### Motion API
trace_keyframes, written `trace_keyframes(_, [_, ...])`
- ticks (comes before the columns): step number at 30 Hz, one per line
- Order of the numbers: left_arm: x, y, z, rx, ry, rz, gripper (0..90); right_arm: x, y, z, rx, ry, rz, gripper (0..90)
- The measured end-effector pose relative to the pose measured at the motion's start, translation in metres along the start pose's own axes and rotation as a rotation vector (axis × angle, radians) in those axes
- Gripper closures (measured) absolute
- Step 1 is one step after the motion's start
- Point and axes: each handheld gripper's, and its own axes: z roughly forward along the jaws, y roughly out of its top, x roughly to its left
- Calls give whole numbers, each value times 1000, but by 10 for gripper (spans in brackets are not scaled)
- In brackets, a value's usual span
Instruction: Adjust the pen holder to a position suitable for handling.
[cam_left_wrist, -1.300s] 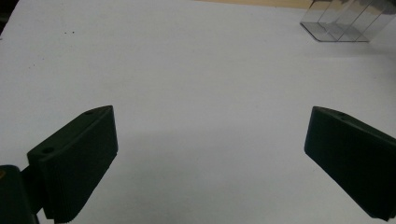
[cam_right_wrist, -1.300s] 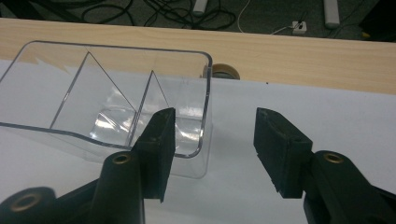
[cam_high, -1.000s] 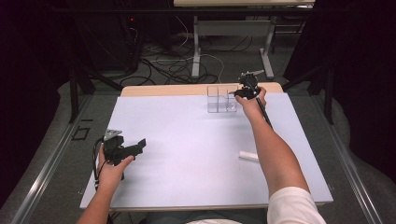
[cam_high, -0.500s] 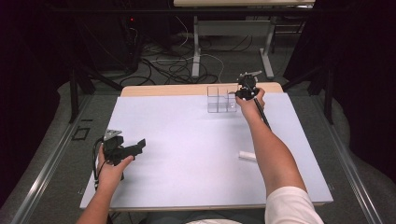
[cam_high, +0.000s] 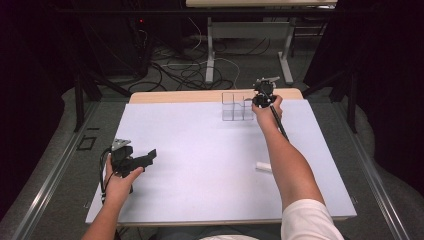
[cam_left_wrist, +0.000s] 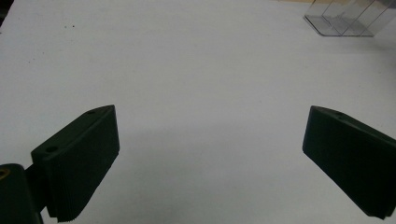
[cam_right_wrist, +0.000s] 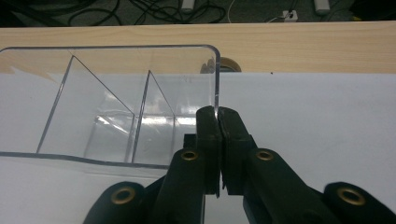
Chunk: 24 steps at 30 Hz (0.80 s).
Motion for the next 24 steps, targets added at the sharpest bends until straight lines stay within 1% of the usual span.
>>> trace_keyframes(2, [0, 0, 0, -1, -2, -1, 38, 2, 1, 0, 6, -17, 4, 885])
trace_keyframes(4, [0, 0, 0, -2, -2, -3, 38, 2, 1, 0, 7, -18, 5, 885])
trace_keyframes(6, [1, 0, 0, -2, -3, -2, 38, 2, 2, -1, 23, -11, 26, 884])
trace_keyframes(11, [0, 0, 0, 1, -3, -1, 38, 1, 3, -1, 27, -18, 18, 885])
trace_keyframes(12, [0, 0, 0, 2, -3, 1, 38, 2, 3, -2, 32, -20, 27, 887])
trace_keyframes(16, [0, 0, 1, 3, -3, 0, 38, 2, 2, -4, 45, -18, 24, 888])
trace_keyframes(17, [0, 0, 1, 10, -7, 0, 38, 2, 2, -5, 50, -18, 28, 888])
trace_keyframes(18, [0, 0, 1, 13, -8, 3, 38, 1, 1, -6, 58, -12, 27, 888])
trace_keyframes(19, [0, 0, 2, 5, -6, 1, 38, 2, -2, -10, 60, -8, 40, 888])
trace_keyframes(20, [-1, 0, 2, 6, -7, 3, 38, 2, -2, -10, 60, -8, 40, 888])
trace_keyframes(21, [-1, 0, 3, 6, -7, 3, 38, 2, -4, -11, 60, -9, 30, 888])
trace_keyframes(22, [-2, 0, 2, 16, -9, 4, 38, 3, -6, -13, 60, -4, 33, 888])
trace_keyframes(23, [-2, 0, 4, 9, -10, 7, 38, 3, -8, -16, 63, -3, 35, 887])
trace_keyframes(24, [-3, 0, 4, 19, -13, 12, 38, 3, -11, -19, 67, 6, 33, 887])
